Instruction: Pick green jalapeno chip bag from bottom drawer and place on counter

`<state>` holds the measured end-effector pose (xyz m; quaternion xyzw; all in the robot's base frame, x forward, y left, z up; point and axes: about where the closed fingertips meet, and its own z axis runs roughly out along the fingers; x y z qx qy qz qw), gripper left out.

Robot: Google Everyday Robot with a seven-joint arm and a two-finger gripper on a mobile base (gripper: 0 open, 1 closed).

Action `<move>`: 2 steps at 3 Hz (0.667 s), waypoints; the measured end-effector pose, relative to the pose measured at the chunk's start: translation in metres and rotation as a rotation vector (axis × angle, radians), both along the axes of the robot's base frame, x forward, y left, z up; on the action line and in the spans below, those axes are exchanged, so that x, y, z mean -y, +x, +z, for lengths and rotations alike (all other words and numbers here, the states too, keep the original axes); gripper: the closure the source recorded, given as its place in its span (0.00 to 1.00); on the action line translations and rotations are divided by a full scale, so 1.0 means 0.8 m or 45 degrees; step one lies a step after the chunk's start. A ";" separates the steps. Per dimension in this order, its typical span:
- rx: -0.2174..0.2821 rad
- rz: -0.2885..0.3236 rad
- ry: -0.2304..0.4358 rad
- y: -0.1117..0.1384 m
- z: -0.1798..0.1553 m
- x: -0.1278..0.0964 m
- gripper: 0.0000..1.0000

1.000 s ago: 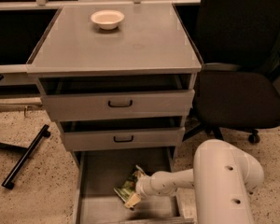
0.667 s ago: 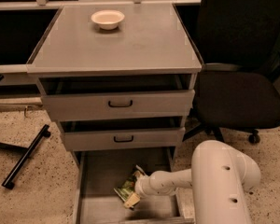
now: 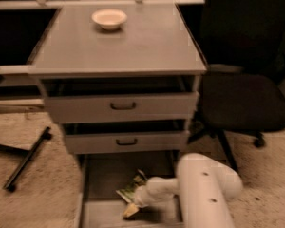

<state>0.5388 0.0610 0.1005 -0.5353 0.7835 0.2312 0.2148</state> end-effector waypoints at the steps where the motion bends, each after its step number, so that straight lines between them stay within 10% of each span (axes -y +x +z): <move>1: 0.000 0.000 0.000 0.000 0.000 0.000 0.42; 2: 0.000 0.000 0.000 0.000 0.000 0.000 0.65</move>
Offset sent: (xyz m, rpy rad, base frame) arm 0.0000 0.0000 0.0001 0.0000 -0.0001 0.0000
